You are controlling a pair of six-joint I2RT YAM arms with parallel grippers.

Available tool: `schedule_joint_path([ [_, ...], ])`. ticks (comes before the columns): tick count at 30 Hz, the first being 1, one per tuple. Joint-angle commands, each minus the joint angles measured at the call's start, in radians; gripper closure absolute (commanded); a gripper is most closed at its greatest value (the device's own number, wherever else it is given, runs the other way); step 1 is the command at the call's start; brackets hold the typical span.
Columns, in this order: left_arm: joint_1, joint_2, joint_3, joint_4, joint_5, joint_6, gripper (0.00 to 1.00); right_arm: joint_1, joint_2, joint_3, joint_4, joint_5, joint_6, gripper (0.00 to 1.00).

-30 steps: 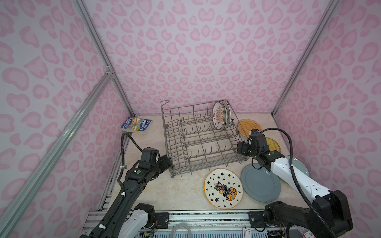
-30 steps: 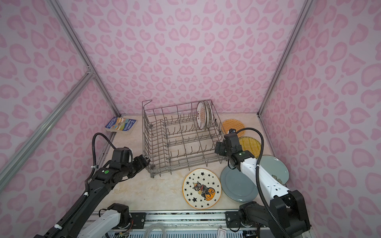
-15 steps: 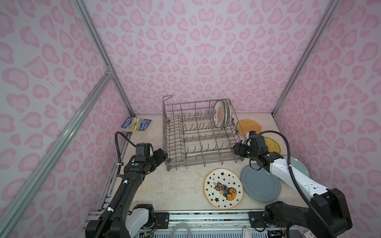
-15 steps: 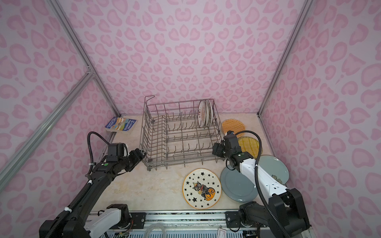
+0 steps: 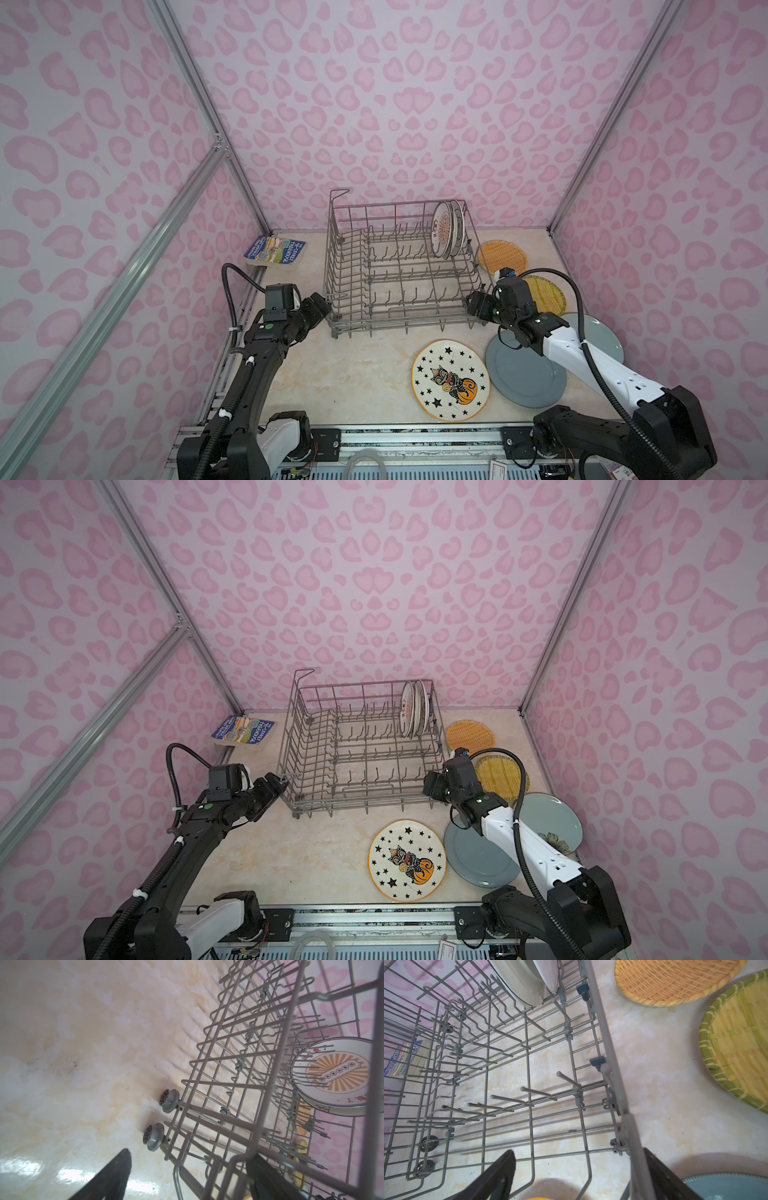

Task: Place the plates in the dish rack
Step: 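Move the left gripper toward the cat-and-stars plate while the right gripper nears the grey-blue plate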

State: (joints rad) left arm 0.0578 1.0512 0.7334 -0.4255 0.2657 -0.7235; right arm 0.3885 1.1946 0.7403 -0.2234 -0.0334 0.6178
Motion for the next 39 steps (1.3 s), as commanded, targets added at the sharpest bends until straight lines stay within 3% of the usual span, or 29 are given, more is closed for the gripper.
schedule_joint_path([
  [1, 0.001, -0.035, 0.024, -0.029, -0.001, 0.022, 0.05, 0.004, -0.005, -0.010, 0.036, 0.004, 0.027, 0.09],
  [4, 0.005, -0.073, 0.040, -0.056, 0.011, 0.032, 0.01, 0.004, -0.003, 0.008, 0.013, 0.019, 0.026, 0.09],
  [20, 0.021, -0.279, 0.238, -0.256, 0.156, 0.081, 0.02, -0.001, -0.101, 0.123, -0.083, 0.060, -0.052, 0.02],
  [30, 0.009, -0.398, 0.211, -0.206, 0.505, 0.088, 0.00, -0.004, -0.186, 0.138, -0.143, 0.046, -0.080, 0.02],
  [34, -0.097, -0.434, 0.144, -0.173, 0.501, 0.053, 0.01, -0.004, -0.232, 0.128, -0.163, 0.031, -0.086, 0.02],
  [39, -0.346, -0.478, 0.022, -0.096, 0.347, -0.029, 0.03, -0.003, -0.277, 0.116, -0.201, 0.011, -0.089, 0.02],
])
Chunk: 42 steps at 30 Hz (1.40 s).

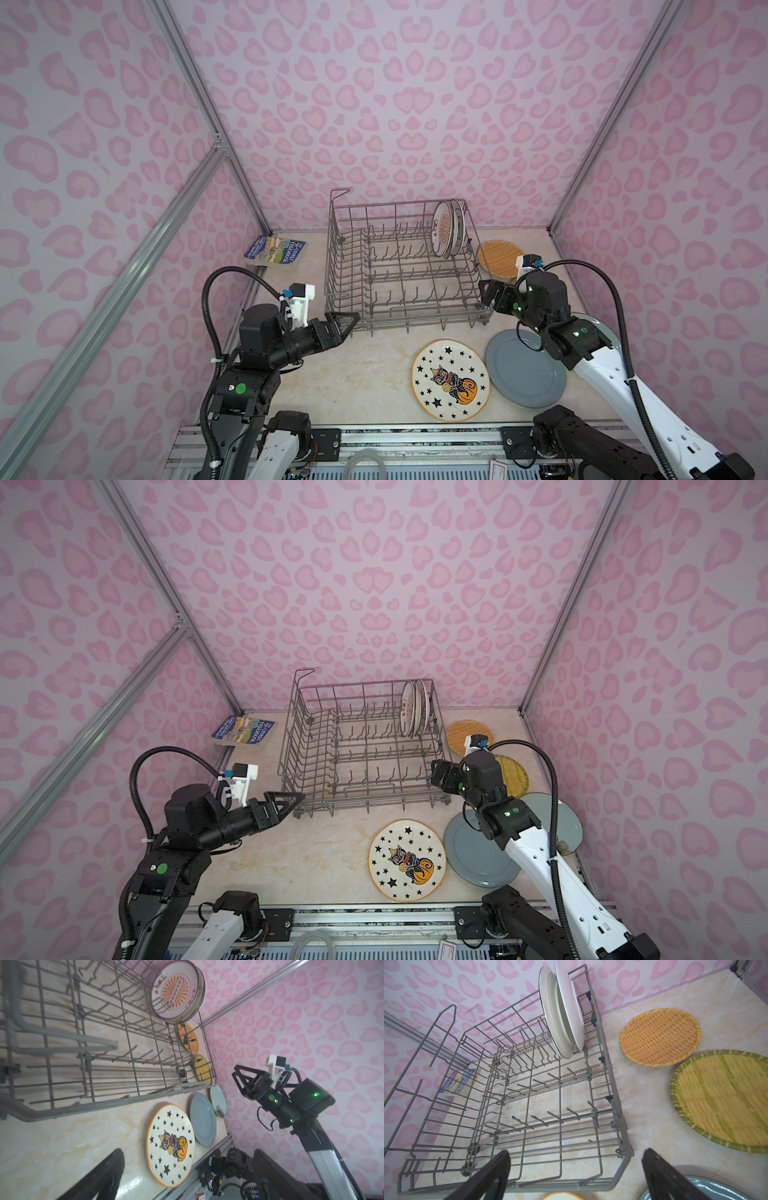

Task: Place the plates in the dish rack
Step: 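Move the left gripper toward the cat-and-stars plate while the right gripper nears the grey-blue plate, then lower the left gripper to the cat-and-stars plate rim while the right gripper lowers too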

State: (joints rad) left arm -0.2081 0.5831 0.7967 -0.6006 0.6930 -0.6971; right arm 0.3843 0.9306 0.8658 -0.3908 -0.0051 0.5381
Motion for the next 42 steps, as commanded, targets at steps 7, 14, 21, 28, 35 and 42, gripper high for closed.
schedule_joint_path([
  [7, -0.486, 0.023, -0.218, 0.246, -0.398, -0.172, 0.05, 0.002, -0.057, -0.016, -0.076, -0.018, -0.024, 0.02],
  [14, -0.752, 0.137, -0.320, 0.425, -0.608, -0.278, 0.07, 0.006, -0.084, -0.039, -0.095, -0.131, -0.019, 0.02],
  [21, -0.851, 0.232, -0.388, 0.546, -0.709, -0.361, 0.12, 0.007, -0.225, -0.067, -0.183, -0.233, 0.004, 0.02],
  [28, -0.907, 0.360, -0.449, 0.703, -0.757, -0.454, 0.19, 0.006, -0.322, -0.086, -0.253, -0.266, 0.013, 0.02],
  [35, -0.921, 0.471, -0.514, 0.886, -0.783, -0.515, 0.23, 0.007, -0.332, -0.130, -0.223, -0.298, 0.027, 0.02],
  [42, -0.936, 0.634, -0.530, 1.053, -0.768, -0.544, 0.28, 0.007, -0.338, -0.150, -0.203, -0.324, 0.044, 0.02],
])
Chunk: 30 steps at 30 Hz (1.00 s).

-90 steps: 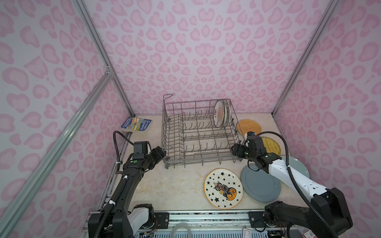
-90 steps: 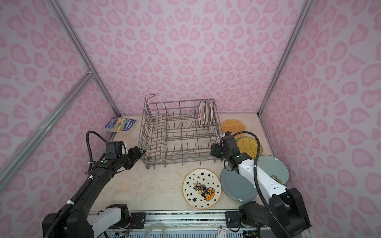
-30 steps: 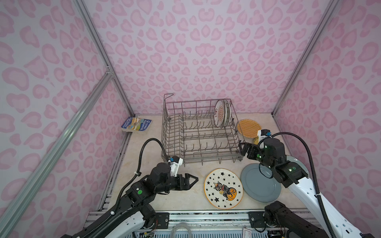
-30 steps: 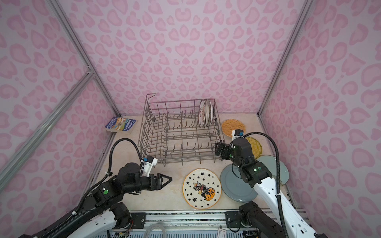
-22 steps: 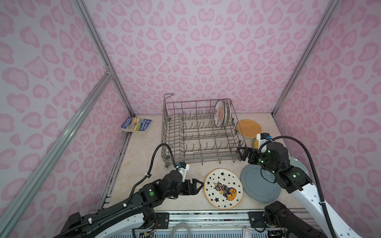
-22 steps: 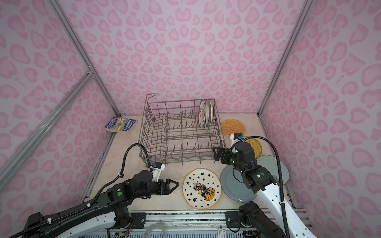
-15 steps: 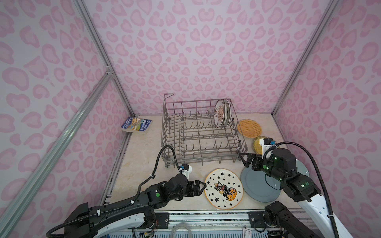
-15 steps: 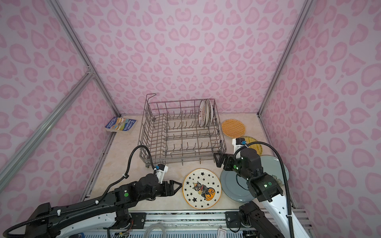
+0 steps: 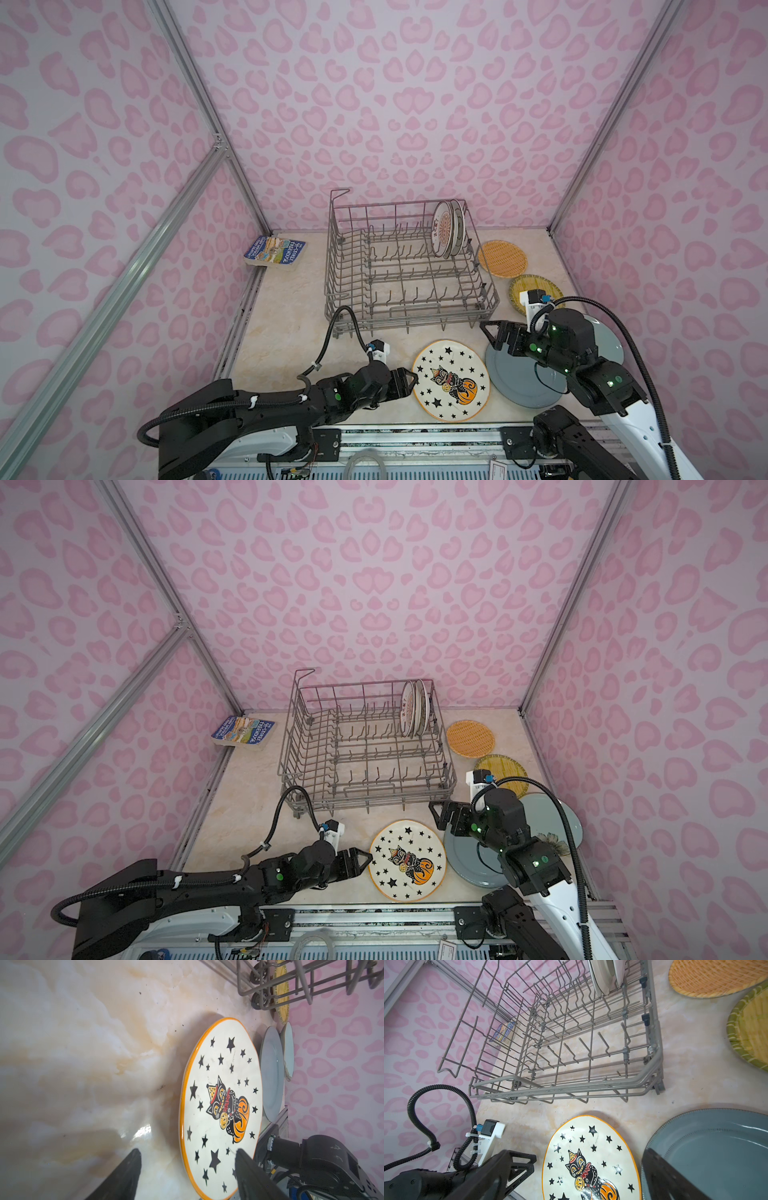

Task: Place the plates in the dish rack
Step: 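Lower the left gripper to the cat-and-stars plate rim while the right gripper lowers too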

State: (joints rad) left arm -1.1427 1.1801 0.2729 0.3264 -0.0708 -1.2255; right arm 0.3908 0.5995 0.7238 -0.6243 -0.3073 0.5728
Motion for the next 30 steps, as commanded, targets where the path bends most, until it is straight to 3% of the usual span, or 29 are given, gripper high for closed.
schedule_joint_path([
  [1, -0.004, 0.065, -0.005, 0.145, 0.003, -0.017, 0.29, 0.000, -0.015, -0.015, 0.030, -0.029, 0.013, 0.02],
  [7, -0.007, 0.197, 0.005, 0.249, 0.048, -0.030, 0.32, 0.001, -0.096, -0.115, 0.056, -0.125, 0.085, 0.02],
  [13, -0.011, 0.300, 0.005, 0.348, 0.069, -0.059, 0.37, 0.001, -0.220, -0.140, -0.062, -0.076, 0.096, 0.02],
  [21, -0.013, 0.404, 0.009, 0.443, 0.080, -0.090, 0.43, 0.000, -0.251, -0.147, -0.106, -0.080, 0.117, 0.02],
  [26, -0.013, 0.455, 0.026, 0.467, 0.086, -0.106, 0.59, 0.000, -0.245, -0.156, -0.073, -0.088, 0.139, 0.02],
  [30, -0.014, 0.451, 0.025, 0.465, 0.082, -0.109, 0.82, 0.000, -0.239, -0.149, -0.061, -0.088, 0.141, 0.02],
])
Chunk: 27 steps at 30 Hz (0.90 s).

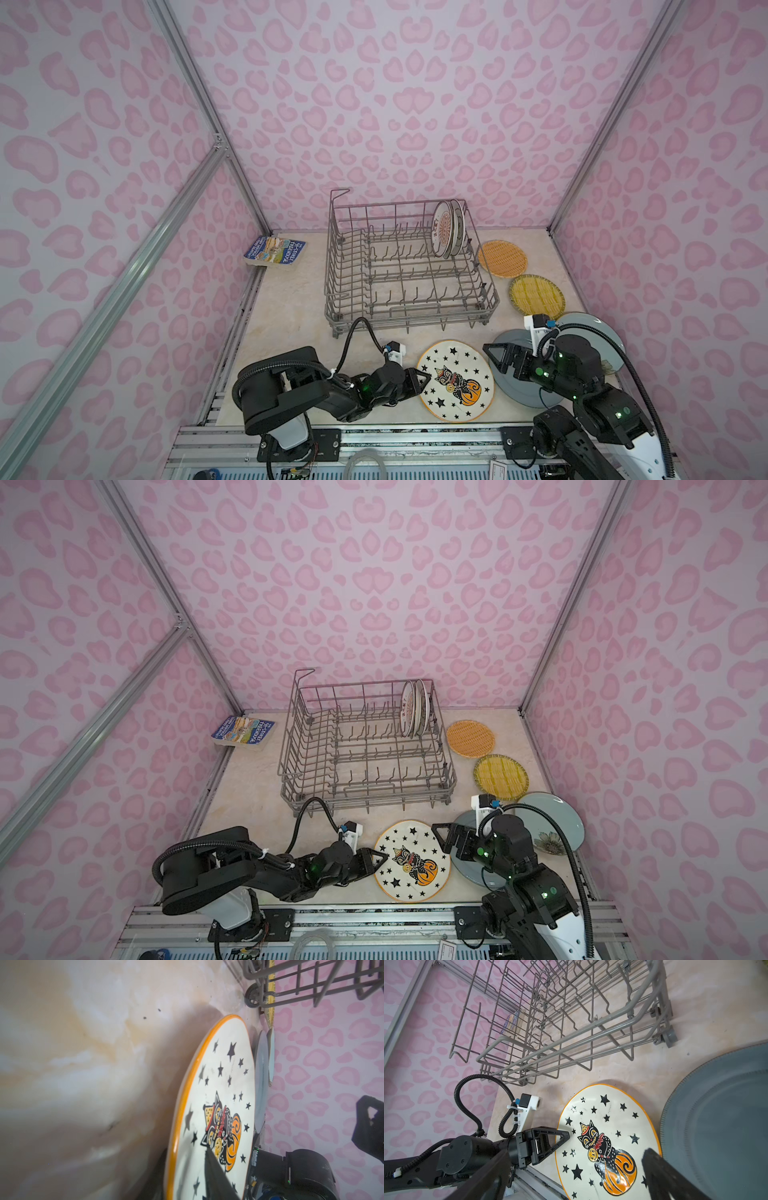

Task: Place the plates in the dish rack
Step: 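Lower the left gripper to the cat-and-stars plate rim while the right gripper lowers too, then tilt the cat-and-stars plate up with the left gripper toward the right gripper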

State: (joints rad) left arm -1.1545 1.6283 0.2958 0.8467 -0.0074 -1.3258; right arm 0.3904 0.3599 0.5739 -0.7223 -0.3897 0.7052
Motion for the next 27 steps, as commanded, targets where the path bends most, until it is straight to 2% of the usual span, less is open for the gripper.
schedule_joint_path([
  [1, -0.001, -0.006, 0.000, -0.057, 0.016, -0.009, 0.89, 0.001, 0.003, 0.003, 0.039, -0.005, 0.008, 0.02],
  [3, -0.001, -0.033, -0.008, -0.062, 0.009, -0.013, 0.97, 0.001, 0.007, 0.006, 0.044, -0.003, 0.008, 0.02],
  [8, -0.002, -0.169, -0.031, -0.125, -0.013, -0.006, 0.97, 0.001, 0.033, 0.032, 0.057, 0.015, -0.003, 0.02],
  [14, -0.001, -0.422, -0.031, -0.342, -0.047, 0.036, 0.97, -0.001, 0.093, 0.083, 0.083, 0.037, -0.029, 0.02],
  [19, -0.001, -0.604, -0.007, -0.459, -0.038, 0.072, 0.96, 0.001, 0.154, 0.122, 0.110, 0.055, -0.060, 0.02],
  [22, -0.001, -0.652, 0.031, -0.499, -0.010, 0.099, 0.96, 0.001, 0.190, 0.155, 0.128, 0.059, -0.072, 0.02],
  [27, -0.001, -0.642, 0.096, -0.484, 0.060, 0.116, 0.96, -0.001, 0.241, 0.246, 0.121, 0.113, -0.115, 0.02],
])
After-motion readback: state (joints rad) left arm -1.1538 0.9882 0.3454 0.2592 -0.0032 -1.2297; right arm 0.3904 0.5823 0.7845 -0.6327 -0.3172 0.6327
